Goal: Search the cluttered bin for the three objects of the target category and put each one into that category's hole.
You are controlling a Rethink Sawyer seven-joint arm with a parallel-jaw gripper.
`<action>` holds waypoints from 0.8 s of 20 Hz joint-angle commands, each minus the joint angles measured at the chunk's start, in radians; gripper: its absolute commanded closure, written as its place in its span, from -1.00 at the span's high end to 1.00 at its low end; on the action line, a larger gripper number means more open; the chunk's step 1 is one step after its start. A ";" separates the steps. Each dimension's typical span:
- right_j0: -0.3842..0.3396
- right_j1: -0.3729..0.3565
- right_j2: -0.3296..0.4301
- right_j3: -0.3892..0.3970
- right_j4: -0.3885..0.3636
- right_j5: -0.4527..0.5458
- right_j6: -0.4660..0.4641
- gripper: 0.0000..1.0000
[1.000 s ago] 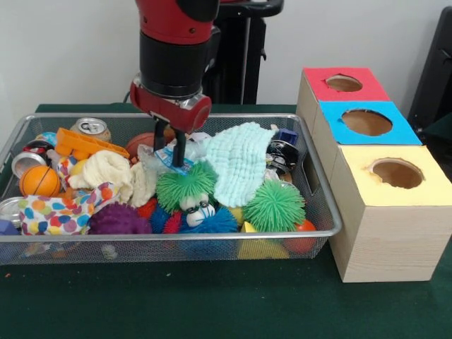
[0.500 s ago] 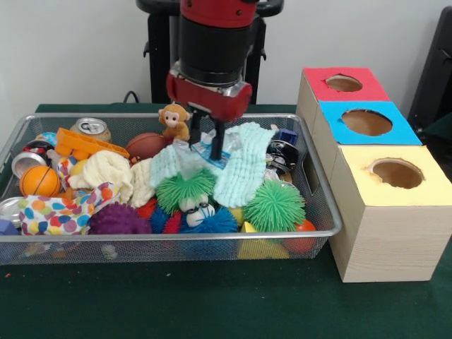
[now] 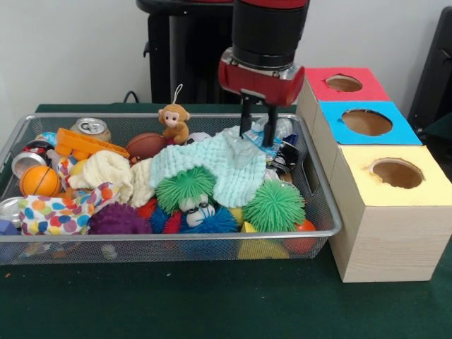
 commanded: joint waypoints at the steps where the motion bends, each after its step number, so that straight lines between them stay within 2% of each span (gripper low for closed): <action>1: 0.036 -0.023 0.073 0.117 0.072 0.091 0.133 -1.00; 6: 0.041 -0.055 0.080 0.149 0.112 0.105 0.129 -1.00; 16: 0.109 -0.088 0.030 0.131 0.142 0.162 0.174 -1.00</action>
